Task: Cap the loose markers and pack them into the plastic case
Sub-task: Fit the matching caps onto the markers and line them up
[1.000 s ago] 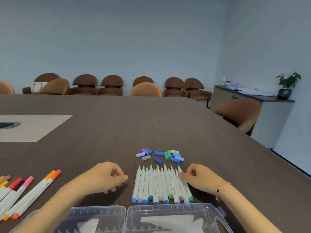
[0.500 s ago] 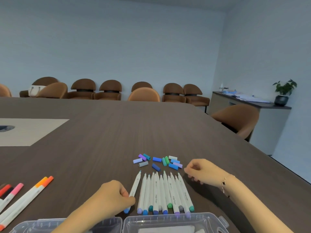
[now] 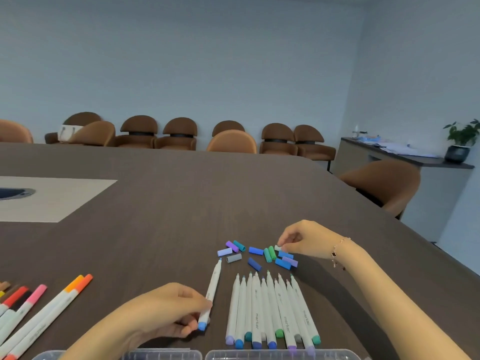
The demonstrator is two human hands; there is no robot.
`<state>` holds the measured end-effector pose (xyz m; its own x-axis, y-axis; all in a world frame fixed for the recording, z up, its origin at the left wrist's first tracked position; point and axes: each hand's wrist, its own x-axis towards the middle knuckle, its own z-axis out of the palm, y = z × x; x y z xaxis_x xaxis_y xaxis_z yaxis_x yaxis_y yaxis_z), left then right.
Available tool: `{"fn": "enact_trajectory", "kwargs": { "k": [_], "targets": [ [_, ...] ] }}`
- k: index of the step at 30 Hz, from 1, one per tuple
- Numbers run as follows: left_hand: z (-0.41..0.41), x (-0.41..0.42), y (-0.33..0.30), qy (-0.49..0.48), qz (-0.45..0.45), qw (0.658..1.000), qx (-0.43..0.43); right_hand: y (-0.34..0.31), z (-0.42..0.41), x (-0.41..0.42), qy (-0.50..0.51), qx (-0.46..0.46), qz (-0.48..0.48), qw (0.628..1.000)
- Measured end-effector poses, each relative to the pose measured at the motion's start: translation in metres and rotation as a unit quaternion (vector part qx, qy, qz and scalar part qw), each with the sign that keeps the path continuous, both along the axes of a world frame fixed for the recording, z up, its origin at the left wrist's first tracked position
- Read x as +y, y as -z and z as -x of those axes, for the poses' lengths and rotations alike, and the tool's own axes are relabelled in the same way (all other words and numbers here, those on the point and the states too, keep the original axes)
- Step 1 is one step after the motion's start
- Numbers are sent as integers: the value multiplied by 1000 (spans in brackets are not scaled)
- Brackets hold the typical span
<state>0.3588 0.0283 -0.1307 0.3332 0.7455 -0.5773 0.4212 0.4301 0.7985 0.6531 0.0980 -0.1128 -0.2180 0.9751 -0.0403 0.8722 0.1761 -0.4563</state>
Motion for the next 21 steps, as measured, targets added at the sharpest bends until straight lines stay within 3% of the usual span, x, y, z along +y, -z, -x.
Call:
{"fn": "enact_trajectory", "kwargs": {
  "k": [13, 18, 21],
  "targets": [
    [0, 3, 0, 17, -22, 999, 45, 30, -6, 22, 60, -76, 10, 995],
    [-2, 0, -3, 33, -88, 990, 109, 24, 1, 22, 44, -52, 4, 998],
    [-5, -3, -6, 66, -135, 978, 142, 4, 7, 12, 1, 55, 0, 998]
  ]
}}
